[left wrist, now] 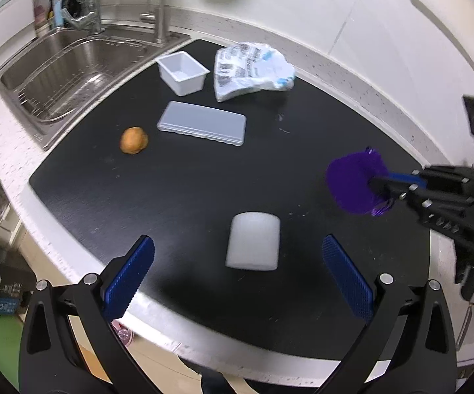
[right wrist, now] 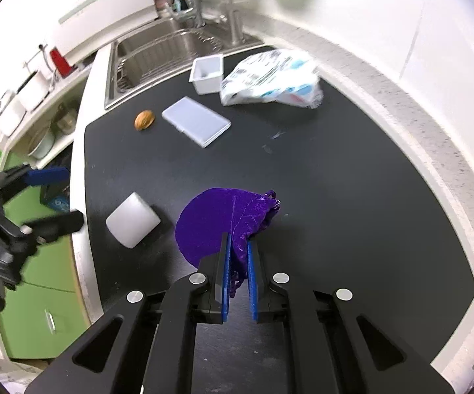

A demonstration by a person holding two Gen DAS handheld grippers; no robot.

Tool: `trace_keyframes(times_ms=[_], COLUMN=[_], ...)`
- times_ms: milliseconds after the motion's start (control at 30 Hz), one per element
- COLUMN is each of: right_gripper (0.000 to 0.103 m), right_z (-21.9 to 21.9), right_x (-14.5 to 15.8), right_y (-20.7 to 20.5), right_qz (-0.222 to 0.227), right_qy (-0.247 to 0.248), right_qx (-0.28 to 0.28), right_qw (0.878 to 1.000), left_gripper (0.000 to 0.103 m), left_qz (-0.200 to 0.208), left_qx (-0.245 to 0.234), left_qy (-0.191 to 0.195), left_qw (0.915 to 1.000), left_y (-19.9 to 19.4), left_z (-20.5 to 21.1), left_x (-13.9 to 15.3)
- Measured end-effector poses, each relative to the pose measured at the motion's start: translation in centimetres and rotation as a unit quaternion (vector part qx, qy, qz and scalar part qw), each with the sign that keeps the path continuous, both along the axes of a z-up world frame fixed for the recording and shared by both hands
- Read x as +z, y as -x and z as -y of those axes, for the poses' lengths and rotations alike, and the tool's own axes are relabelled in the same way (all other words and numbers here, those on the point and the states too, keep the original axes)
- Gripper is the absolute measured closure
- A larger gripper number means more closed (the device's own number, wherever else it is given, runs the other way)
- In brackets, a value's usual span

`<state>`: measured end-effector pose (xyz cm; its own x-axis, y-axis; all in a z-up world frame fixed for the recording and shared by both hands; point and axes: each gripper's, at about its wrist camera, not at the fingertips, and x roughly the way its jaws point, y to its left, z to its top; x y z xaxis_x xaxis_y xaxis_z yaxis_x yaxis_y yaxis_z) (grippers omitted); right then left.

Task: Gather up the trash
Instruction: 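Reach the right tool to the purple cloth and close on it, then grasp the white foam roll with the left tool while the right tool holds the cloth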

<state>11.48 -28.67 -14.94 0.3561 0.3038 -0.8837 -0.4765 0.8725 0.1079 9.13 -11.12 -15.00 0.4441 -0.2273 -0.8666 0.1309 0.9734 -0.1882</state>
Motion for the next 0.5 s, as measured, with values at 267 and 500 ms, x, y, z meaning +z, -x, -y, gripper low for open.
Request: trace_keyframes(times_ms=[267,500], right_gripper=[0.095,0.095], right_z=[2.0,3.3], right_x=[0.5,0.1], right_y=[-0.3,-0.5], right_qz=[0.001,-0.004], right_qy=[-0.010,-0.017], right_qx=[-0.016,-0.023], right_qw=[1.000,1.000], left_gripper=[0.003,0.023], left_qz=[-0.032,-0.065], left_qx=[-0.025,-0.033], left_qy=[-0.019,-0.019], left_qw=[0.9990,0.9971], left_y=[-2.0,-2.7], left_z=[2.6,3.7], left_x=[-3.2,-5.7])
